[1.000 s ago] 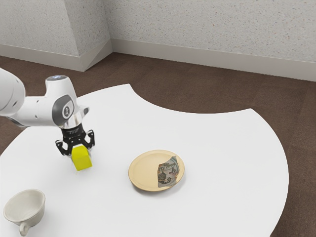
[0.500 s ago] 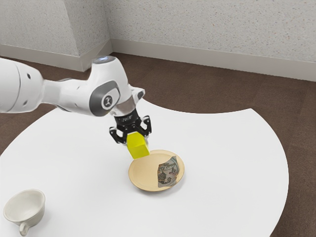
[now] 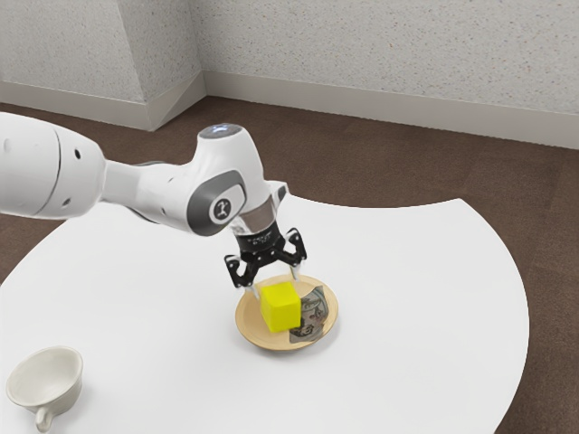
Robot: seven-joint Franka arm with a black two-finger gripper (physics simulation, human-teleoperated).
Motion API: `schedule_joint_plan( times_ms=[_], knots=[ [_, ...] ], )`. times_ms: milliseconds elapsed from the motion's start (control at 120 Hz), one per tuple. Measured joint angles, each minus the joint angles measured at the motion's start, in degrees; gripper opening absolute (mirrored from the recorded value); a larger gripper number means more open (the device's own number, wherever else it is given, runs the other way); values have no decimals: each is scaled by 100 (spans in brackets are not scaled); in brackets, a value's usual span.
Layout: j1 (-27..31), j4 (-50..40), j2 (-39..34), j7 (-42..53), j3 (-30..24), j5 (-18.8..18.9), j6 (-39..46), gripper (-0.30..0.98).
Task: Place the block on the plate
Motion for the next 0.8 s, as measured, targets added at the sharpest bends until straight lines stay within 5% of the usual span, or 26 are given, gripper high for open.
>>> schedule_joint_plan(
  times_ms=[283, 575, 800],
  knots=[
    [-155, 427, -569, -49, 317, 365, -627, 65],
    [-186, 1155, -654, 1454, 958, 1180, -1571, 68],
    [-118, 1491, -1205, 2484, 1258, 1410, -2315, 68]
  ],
)
